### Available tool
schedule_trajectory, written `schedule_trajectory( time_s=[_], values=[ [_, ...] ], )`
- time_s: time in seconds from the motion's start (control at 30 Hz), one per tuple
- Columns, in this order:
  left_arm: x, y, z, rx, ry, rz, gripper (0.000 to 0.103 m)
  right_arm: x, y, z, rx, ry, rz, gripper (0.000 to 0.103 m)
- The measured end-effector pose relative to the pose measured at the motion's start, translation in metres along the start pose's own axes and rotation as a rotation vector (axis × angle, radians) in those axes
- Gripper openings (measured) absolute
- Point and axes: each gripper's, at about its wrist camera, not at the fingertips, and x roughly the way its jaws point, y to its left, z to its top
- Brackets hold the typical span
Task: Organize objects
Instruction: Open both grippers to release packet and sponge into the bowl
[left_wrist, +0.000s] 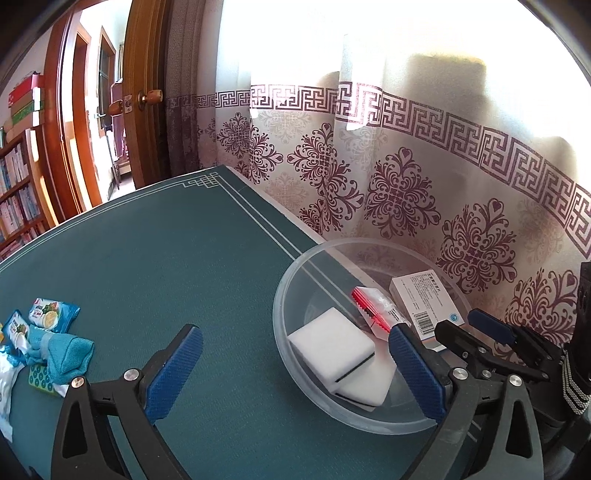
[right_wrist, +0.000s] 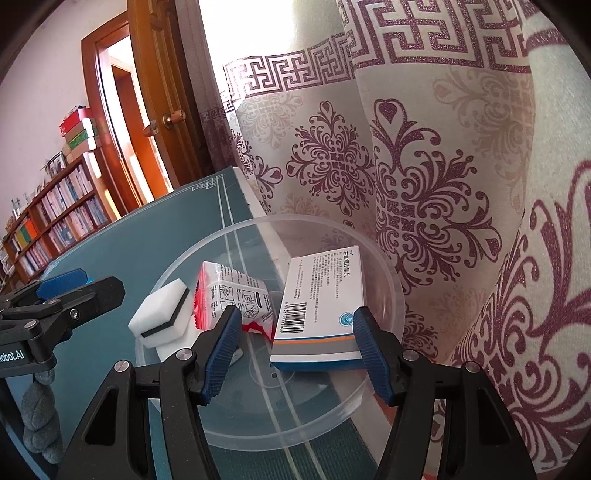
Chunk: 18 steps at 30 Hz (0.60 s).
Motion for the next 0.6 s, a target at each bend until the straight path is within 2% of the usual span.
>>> schedule_trajectory(
  time_s=[0.37, 0.6],
  values=[
    [-0.021, 0.029, -0.008, -0.044, -0.040, 0.085, 0.103, -0.013, 0.026, -0.003, -0.051, -0.044, -0.001, 0.066],
    [-0.035, 0.049, -0.016, -0.073, -0.059, 0.120, 0.102, -0.030, 0.049, -0.008, -0.104, -0.103, -0.010, 0.066]
  ],
)
